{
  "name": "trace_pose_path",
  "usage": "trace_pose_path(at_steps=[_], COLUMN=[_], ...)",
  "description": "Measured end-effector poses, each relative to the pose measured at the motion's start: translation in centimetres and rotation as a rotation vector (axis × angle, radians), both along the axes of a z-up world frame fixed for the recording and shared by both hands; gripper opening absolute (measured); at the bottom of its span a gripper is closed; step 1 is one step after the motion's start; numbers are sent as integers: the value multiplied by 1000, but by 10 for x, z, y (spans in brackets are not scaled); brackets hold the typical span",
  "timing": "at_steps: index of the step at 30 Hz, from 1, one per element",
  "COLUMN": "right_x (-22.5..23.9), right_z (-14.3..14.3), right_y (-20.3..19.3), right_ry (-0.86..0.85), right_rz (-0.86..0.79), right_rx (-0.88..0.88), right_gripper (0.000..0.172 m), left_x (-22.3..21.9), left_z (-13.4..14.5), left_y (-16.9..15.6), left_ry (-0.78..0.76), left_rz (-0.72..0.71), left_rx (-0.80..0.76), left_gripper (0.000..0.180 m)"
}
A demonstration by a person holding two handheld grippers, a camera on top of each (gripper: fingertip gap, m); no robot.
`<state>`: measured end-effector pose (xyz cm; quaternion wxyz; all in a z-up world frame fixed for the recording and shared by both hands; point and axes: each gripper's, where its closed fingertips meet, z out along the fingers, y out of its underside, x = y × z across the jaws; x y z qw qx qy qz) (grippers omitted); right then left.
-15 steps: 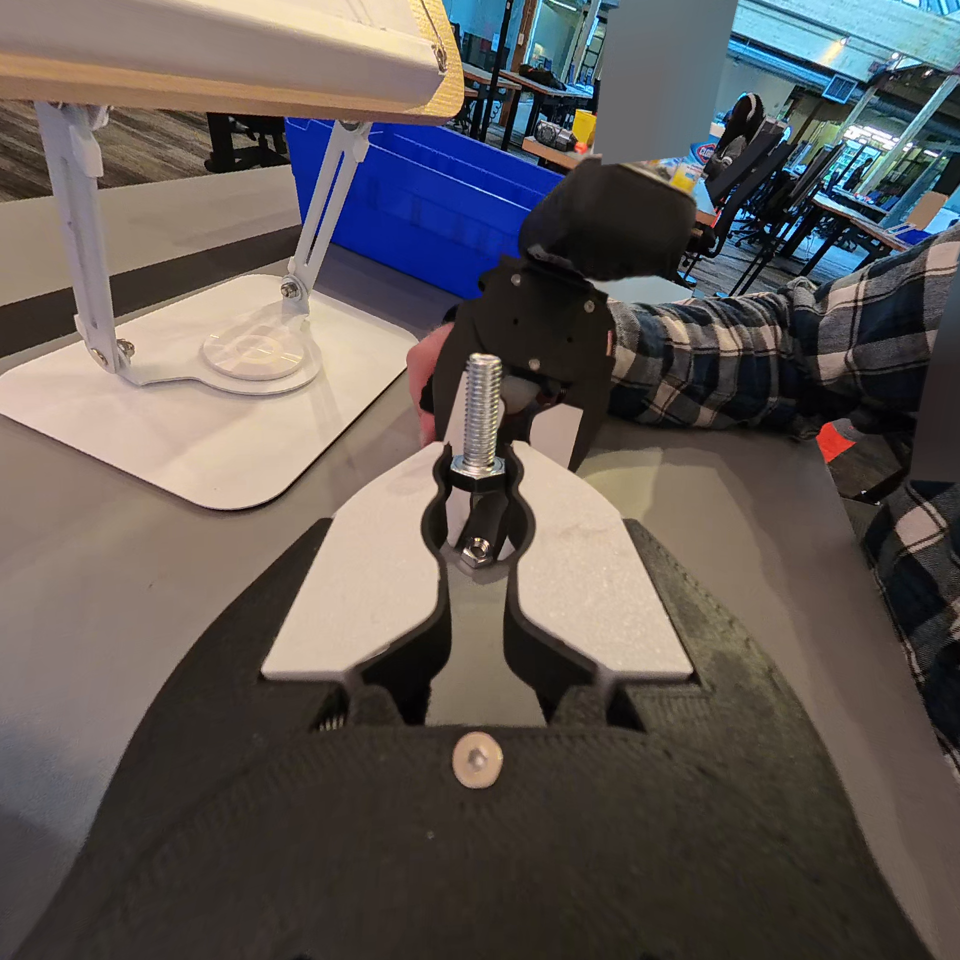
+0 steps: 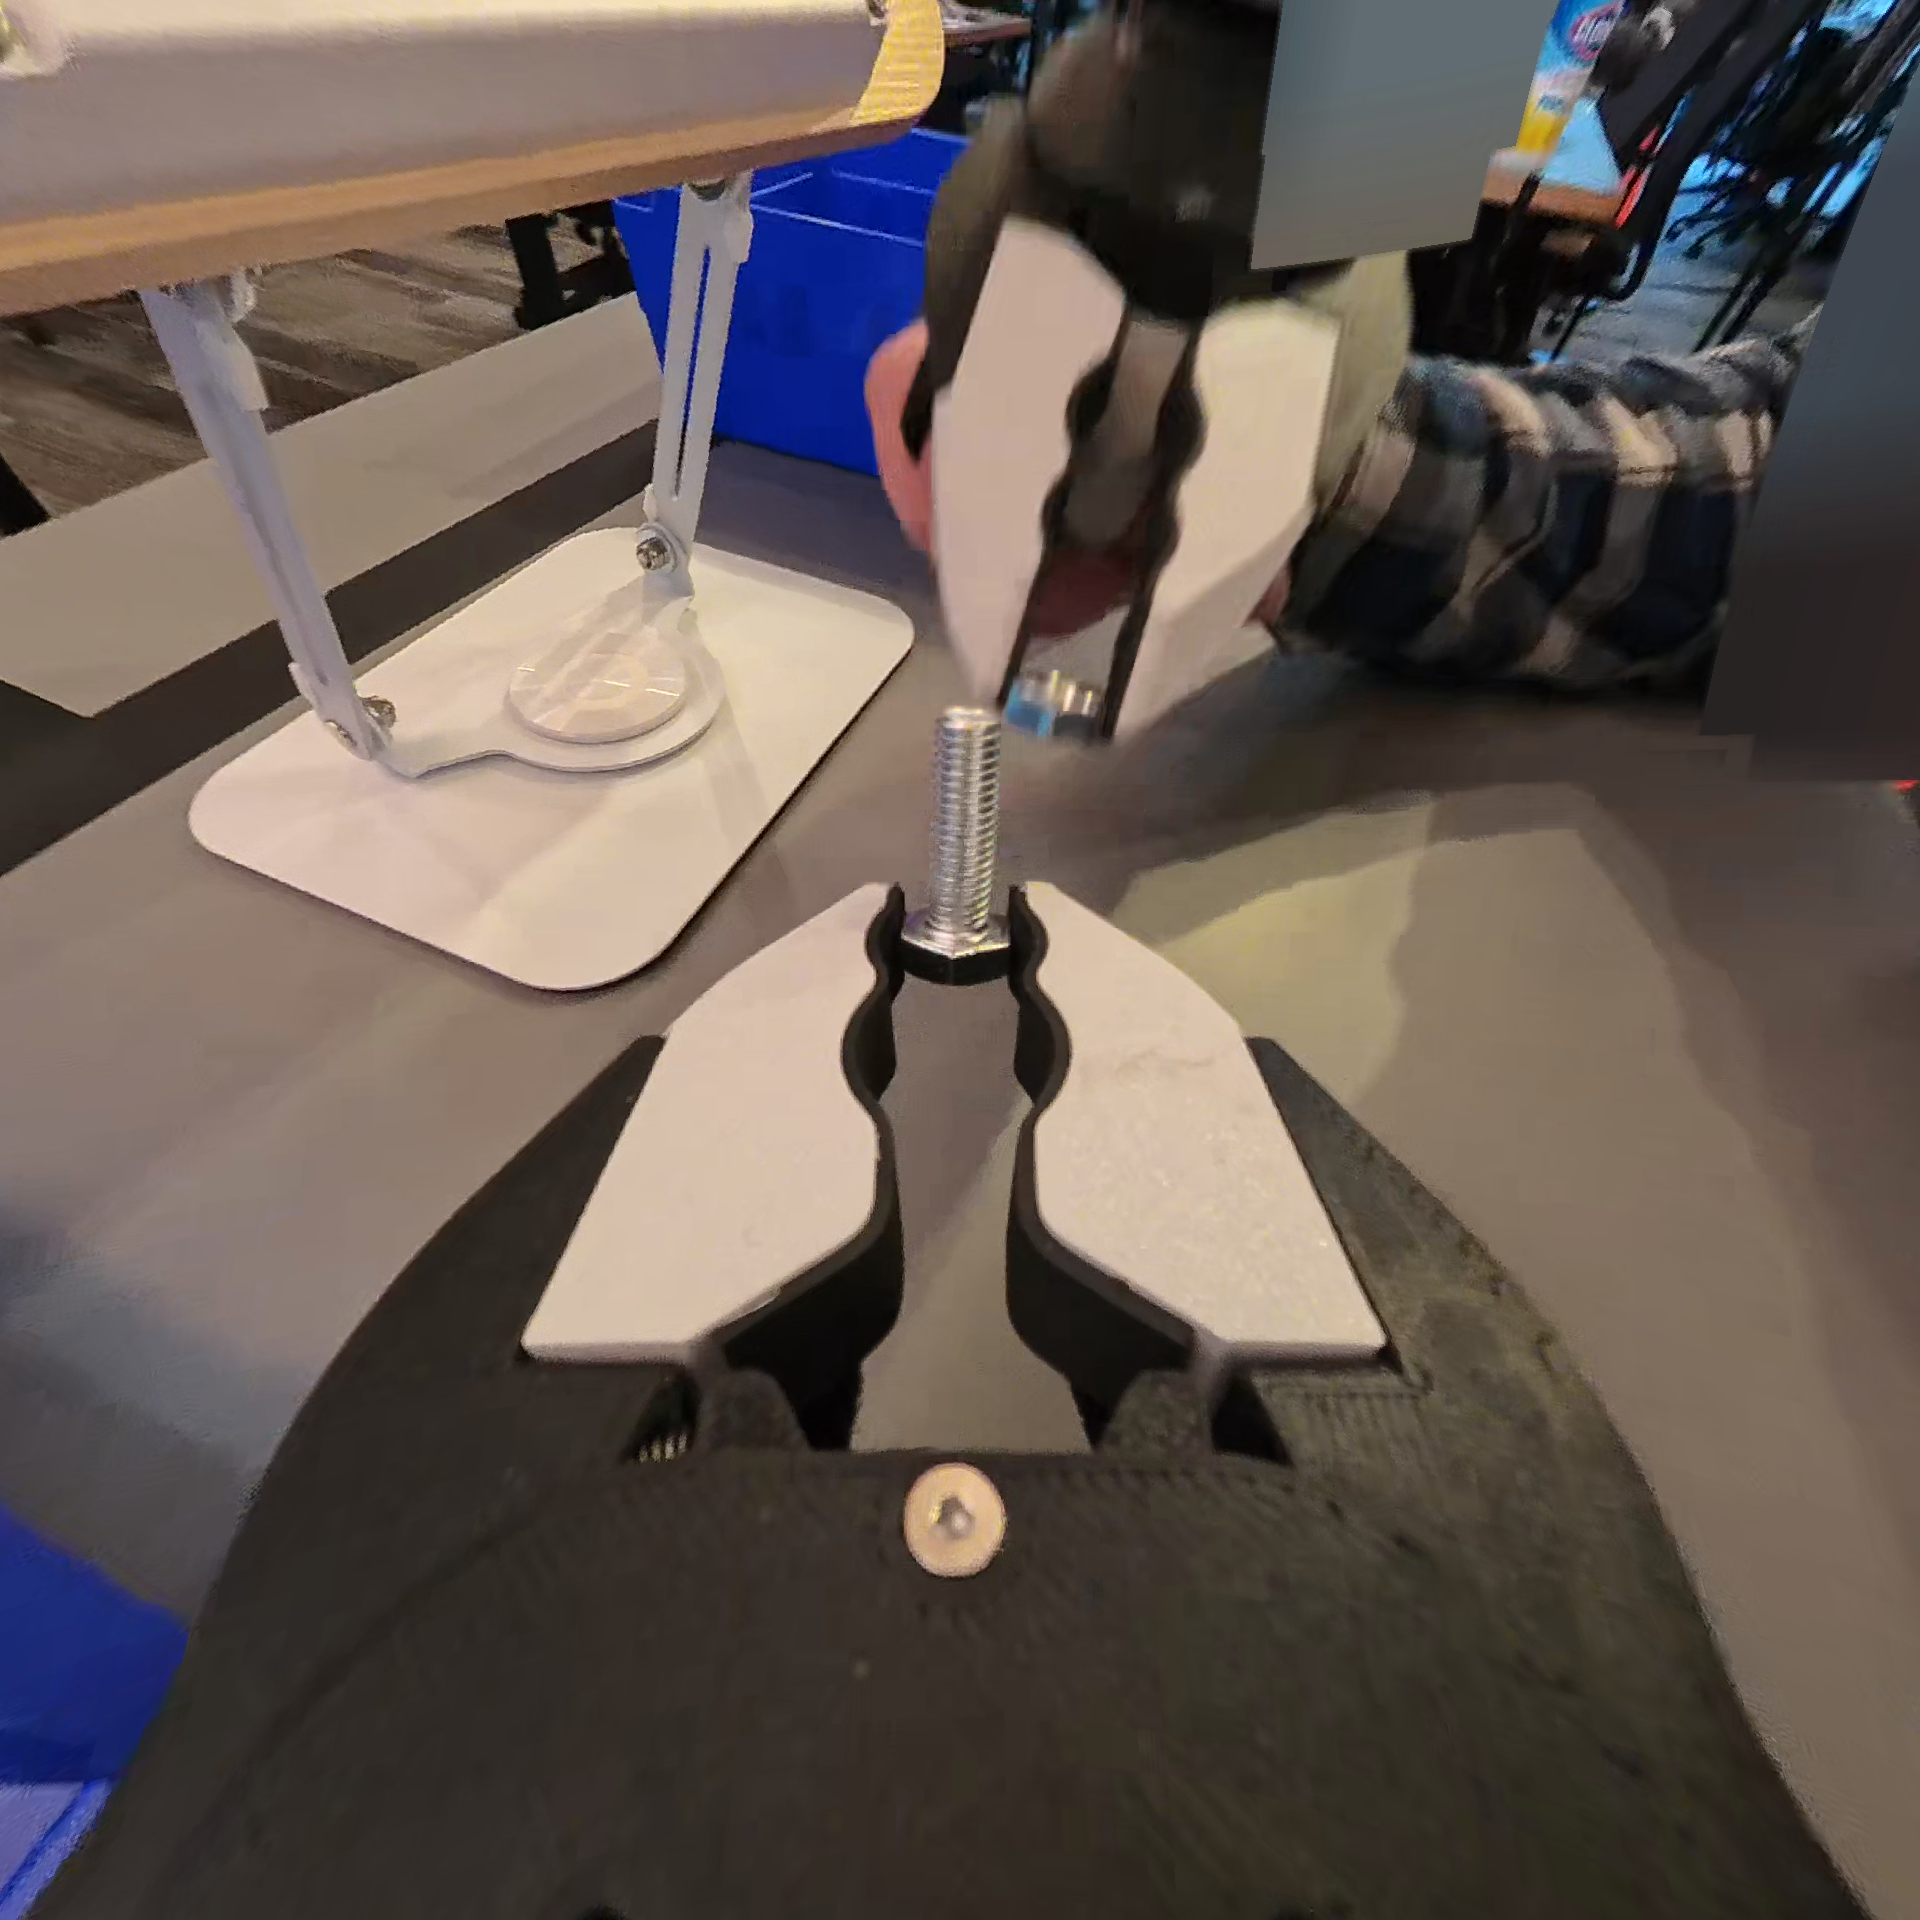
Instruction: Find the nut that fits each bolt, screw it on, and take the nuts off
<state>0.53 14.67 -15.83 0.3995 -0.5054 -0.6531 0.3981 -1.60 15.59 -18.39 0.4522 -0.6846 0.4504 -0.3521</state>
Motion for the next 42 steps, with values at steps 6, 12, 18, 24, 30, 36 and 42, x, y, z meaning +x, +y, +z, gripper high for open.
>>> trace_pose_path(at_steps=[6,12,18,24,30,36,42], right_x=[-1,-6,-10,-10,-10,-11,-13], right_z=[27,15,7,3,3,4,-3], right_y=[-8,-8,-10,-8,-7,3,14], right_ry=[56,22,3,-5,-2,23,48], right_rz=[19,12,17,9,7,-50,-107], right_rx=[54,62,63,77,81,69,23], right_gripper=[17,17,17,17,17,17,17], left_x=[7,13,14,18,17,12,6], left_z=[-8,-16,-15,-18,-18,-13,-17], left_y=[-5,-8,-9,-11,-9,0,12], left_ry=[76,126,128,139,153,154,214], left_rz=[-23,-38,-43,-55,-39,33,115], left_rx=[50,73,80,82,108,157,215], left_gripper=[18,18,18,18,18,18,18])
